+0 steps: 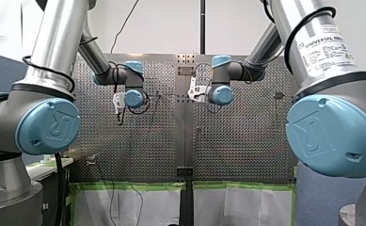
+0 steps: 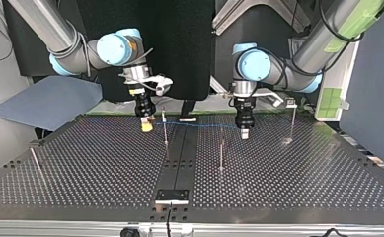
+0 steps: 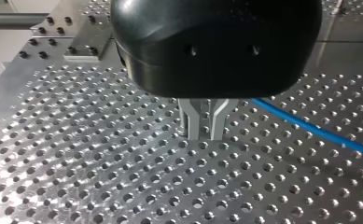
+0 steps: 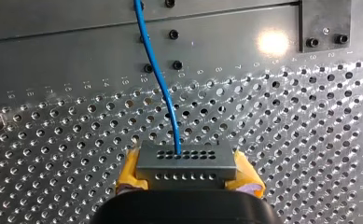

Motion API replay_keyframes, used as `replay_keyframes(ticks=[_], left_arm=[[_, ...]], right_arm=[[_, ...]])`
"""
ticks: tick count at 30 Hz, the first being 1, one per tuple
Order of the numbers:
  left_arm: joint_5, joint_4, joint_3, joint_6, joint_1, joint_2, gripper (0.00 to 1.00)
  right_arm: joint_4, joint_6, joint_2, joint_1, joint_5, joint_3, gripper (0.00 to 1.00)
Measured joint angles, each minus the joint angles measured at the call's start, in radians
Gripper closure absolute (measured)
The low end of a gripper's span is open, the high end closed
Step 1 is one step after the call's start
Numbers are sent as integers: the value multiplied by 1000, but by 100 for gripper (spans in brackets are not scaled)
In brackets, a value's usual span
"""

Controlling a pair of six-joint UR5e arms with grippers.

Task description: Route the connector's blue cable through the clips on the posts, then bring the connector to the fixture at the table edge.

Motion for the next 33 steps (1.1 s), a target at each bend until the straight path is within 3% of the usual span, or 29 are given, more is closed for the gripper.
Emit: replay_keyframes(ticks=[16, 33], left_arm=[[19, -26, 68, 2, 18, -8, 84], [81, -55, 123, -18, 54, -59, 84]], right_arm=[[-9, 1, 5, -7, -1, -5, 100], [-3, 0, 37, -36, -16, -30, 100]])
